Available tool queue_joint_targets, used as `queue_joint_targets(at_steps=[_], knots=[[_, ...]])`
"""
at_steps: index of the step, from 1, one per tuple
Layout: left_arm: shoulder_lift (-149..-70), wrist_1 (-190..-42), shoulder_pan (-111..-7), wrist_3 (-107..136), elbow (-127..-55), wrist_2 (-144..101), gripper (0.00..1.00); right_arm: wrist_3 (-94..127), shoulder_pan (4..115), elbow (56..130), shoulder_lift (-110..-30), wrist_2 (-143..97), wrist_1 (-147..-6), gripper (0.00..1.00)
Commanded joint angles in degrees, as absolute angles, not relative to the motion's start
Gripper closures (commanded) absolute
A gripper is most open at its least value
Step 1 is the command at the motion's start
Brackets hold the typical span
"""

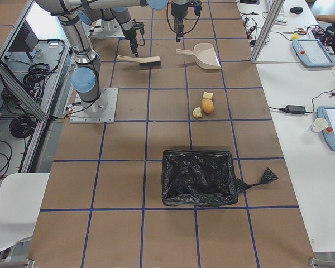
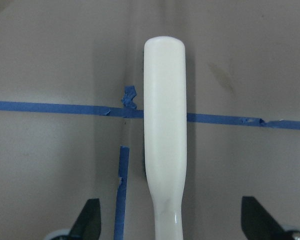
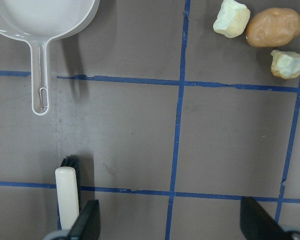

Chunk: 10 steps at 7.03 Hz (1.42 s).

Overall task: Sweep and dump trash in nearest bin
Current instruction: 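Close the left gripper on the brush handle and lift it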

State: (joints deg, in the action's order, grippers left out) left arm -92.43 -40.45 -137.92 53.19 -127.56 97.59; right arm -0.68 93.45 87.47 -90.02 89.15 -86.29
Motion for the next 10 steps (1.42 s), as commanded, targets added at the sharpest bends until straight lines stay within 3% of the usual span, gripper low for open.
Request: queue_joint_targets(at_steps=[1,8,10], knots=[[-93.33,-38.60,-141.13,55.89,-127.88,100.52,0.01,-0.53,93.60,87.80,-90.09,88.95,-86.48,0.00],[-93.96,-34.54,-145.02,58.09,-130.52,100.11,0.02,-0.53,93.52,87.80,-90.44,89.30,-85.87,0.00],[-94.13,-34.54,-145.02,58.18,-130.78,99.67,0.08,-0.62,93.52,87.80,-90.44,89.30,-85.87,0.00]])
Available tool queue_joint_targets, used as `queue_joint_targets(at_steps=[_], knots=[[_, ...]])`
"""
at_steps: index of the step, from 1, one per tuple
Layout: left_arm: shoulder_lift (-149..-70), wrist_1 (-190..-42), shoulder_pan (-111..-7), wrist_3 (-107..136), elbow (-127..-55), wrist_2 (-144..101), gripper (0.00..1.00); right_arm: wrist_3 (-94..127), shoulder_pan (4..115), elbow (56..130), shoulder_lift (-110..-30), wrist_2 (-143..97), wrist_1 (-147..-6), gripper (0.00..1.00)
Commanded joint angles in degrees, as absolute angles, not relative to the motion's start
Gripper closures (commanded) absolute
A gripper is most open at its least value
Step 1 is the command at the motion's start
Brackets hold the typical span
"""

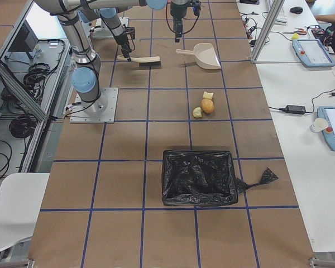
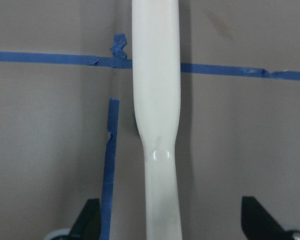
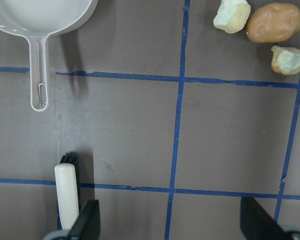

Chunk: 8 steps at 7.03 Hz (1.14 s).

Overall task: Sweep and dump trash in nearest bin
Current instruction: 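Close the left gripper on the brush handle and lift it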

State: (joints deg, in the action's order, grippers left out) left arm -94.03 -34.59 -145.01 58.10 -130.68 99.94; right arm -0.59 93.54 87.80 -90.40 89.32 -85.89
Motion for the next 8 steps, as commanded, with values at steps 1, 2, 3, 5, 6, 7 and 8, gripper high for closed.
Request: queue_joint_targets(at_steps=[1,2,3,5,6,7,8], knots=[[-94.13,-34.54,-145.02,58.10,-130.87,98.97,0.09,-0.70,93.52,87.80,-90.44,89.30,-85.87,0.00],[-94.83,-34.54,-145.02,58.18,-130.87,98.79,0.09,-0.70,93.34,87.80,-90.44,89.30,-85.87,0.00],[-96.31,-34.28,-145.02,58.10,-130.61,98.27,0.09,-0.62,93.51,87.80,-90.44,89.21,-85.87,0.00],[-96.77,-32.96,-145.11,58.10,-130.52,98.17,0.49,-0.79,93.51,87.80,-90.44,89.47,-85.87,0.00],[-96.51,-32.78,-145.19,57.92,-130.43,98.35,0.71,-0.70,93.43,87.80,-90.35,89.47,-86.13,0.00],[-96.16,-32.70,-145.20,57.92,-130.43,98.26,0.89,-0.70,93.51,87.80,-90.44,89.47,-86.13,0.00],[-95.72,-32.61,-145.28,57.66,-130.69,98.26,1.00,-0.70,93.52,87.80,-90.35,89.47,-86.13,0.00]])
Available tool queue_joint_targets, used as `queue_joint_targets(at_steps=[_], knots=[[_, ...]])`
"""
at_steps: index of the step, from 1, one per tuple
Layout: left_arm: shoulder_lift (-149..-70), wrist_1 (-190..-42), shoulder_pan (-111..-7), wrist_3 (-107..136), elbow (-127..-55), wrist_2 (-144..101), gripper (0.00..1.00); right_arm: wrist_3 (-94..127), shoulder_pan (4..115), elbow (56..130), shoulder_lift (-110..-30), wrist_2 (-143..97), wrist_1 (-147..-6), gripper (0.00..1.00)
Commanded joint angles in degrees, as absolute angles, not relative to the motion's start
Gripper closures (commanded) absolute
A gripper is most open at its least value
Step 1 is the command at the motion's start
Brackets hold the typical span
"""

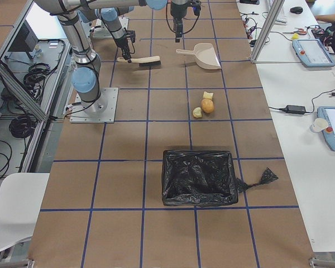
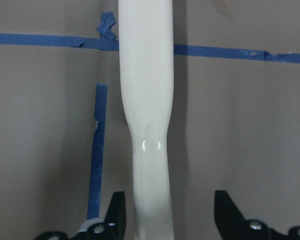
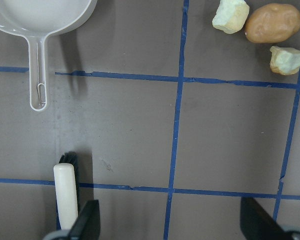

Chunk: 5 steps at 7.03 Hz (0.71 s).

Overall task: Sweep and dump trash in nearest bin
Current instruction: 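Close the left gripper on the brush handle and lift it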

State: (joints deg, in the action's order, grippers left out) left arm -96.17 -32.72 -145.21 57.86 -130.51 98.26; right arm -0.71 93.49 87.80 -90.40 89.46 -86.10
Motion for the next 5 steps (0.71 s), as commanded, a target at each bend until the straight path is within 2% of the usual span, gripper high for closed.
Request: queue_joint_targets(at_steps=[1,3,5], knots=[[-94.58,-32.61,-145.37,57.13,-130.78,98.44,1.00,-0.70,93.52,87.80,-90.35,89.47,-86.13,0.00],[-92.04,-32.87,-145.46,56.95,-129.99,98.70,1.00,-0.70,93.52,87.80,-90.44,89.47,-86.13,0.00],[-85.20,-40.46,-145.55,56.87,-127.90,98.35,1.00,-0.70,93.52,87.80,-90.35,89.56,-86.13,0.00]])
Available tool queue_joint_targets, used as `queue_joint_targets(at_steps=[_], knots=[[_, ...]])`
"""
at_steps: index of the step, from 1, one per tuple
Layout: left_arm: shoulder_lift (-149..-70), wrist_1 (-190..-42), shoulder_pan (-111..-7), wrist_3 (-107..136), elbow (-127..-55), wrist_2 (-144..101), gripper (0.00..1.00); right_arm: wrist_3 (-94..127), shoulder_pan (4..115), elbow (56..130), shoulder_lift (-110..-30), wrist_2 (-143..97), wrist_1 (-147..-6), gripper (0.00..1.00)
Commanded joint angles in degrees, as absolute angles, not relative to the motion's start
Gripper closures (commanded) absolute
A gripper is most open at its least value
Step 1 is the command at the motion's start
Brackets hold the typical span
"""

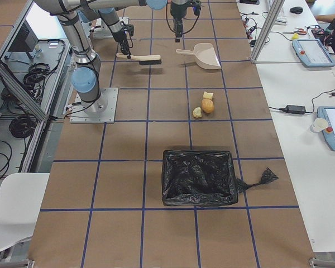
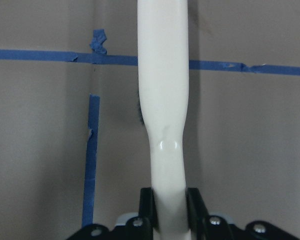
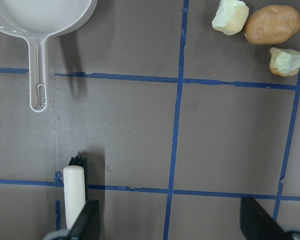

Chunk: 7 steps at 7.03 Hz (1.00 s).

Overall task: Sweep and dump trash in nearest bin
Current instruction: 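Close the left gripper on the brush handle and lift it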

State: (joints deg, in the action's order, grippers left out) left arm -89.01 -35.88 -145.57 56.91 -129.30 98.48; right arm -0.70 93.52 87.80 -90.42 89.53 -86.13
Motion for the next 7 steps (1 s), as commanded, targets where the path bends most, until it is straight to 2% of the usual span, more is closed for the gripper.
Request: queue_joint_targets(at_steps=[1,3,5,7], knots=[[-82.38,-48.78,-145.55,56.87,-123.88,98.35,1.00,-0.79,93.52,87.80,-90.44,89.39,-86.39,0.00],[-80.51,-66.17,-144.76,53.72,-111.25,97.56,1.00,-0.79,93.52,87.89,-90.44,89.21,-86.66,0.00],[-79.98,-79.41,-137.77,44.79,-101.64,96.60,1.00,-0.70,93.69,89.46,-90.61,88.68,-87.36,0.00],[-78.58,-79.72,-126.18,30.13,-101.60,96.24,1.00,-0.70,94.04,92.88,-90.70,88.33,-92.52,0.00]])
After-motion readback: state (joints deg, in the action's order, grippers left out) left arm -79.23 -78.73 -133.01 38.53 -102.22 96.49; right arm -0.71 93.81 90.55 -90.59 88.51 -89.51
